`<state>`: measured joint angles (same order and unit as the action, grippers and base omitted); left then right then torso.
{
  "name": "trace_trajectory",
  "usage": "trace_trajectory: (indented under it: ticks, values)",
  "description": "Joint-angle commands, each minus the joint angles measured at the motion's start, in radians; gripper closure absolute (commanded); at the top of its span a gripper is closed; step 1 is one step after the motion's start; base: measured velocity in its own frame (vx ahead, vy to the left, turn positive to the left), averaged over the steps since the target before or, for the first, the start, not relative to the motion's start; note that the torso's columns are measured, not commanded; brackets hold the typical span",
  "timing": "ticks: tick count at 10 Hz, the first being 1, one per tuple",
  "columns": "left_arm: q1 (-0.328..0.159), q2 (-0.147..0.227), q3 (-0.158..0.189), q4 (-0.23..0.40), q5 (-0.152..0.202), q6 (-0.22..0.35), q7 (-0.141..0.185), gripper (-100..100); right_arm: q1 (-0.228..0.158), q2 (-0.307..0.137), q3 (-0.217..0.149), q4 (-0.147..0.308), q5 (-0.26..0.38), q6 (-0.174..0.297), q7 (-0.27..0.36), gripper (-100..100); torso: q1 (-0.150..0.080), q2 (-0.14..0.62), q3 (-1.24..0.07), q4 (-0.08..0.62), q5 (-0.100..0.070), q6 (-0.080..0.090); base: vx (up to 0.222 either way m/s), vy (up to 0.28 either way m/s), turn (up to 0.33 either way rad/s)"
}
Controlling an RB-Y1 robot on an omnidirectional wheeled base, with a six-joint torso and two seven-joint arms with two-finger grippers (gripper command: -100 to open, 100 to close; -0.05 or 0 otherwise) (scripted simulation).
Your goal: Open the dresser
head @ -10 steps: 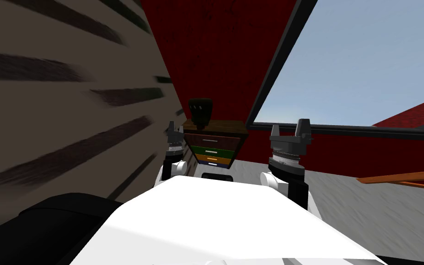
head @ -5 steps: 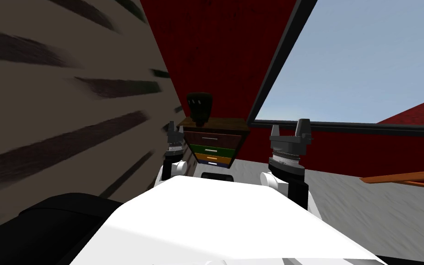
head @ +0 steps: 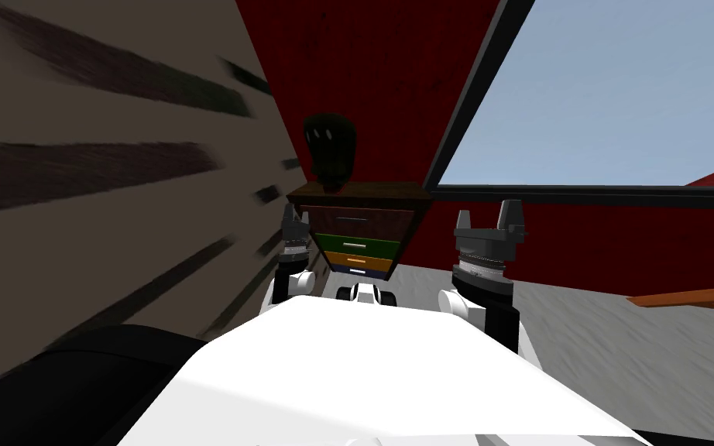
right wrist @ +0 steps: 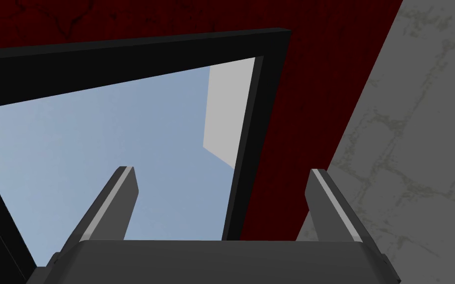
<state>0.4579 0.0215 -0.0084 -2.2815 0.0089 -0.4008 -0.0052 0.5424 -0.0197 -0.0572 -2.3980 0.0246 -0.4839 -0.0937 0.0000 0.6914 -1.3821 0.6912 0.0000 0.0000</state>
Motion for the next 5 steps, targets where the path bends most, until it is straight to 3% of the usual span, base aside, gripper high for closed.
trace_trajectory:
  ticks: [1, 3, 5]
  values:
    - [-0.003, 0.06, -0.004, 0.001, -0.001, 0.028, 0.003, -100, 0.0, 0.0, 0.0, 0.0, 0.0, 0.0, 0.0, 0, 0.0, 0.034, -0.069, 0.033, 0.0, 0.0, 0.002, -0.005, -0.022]
    - [-0.006, 0.096, -0.011, 0.003, -0.002, 0.069, 0.007, -100, 0.0, 0.0, 0.0, 0.001, 0.0, 0.0, 0.0, 0, 0.0, 0.045, -0.093, 0.046, 0.0, 0.0, -0.001, -0.007, -0.027]
    - [-0.009, 0.107, -0.016, 0.004, -0.003, 0.099, 0.01, -100, 0.0, 0.0, 0.0, 0.001, 0.0, 0.0, 0.0, 0, 0.0, 0.046, -0.094, 0.047, 0.0, 0.0, 0.003, -0.007, -0.028]
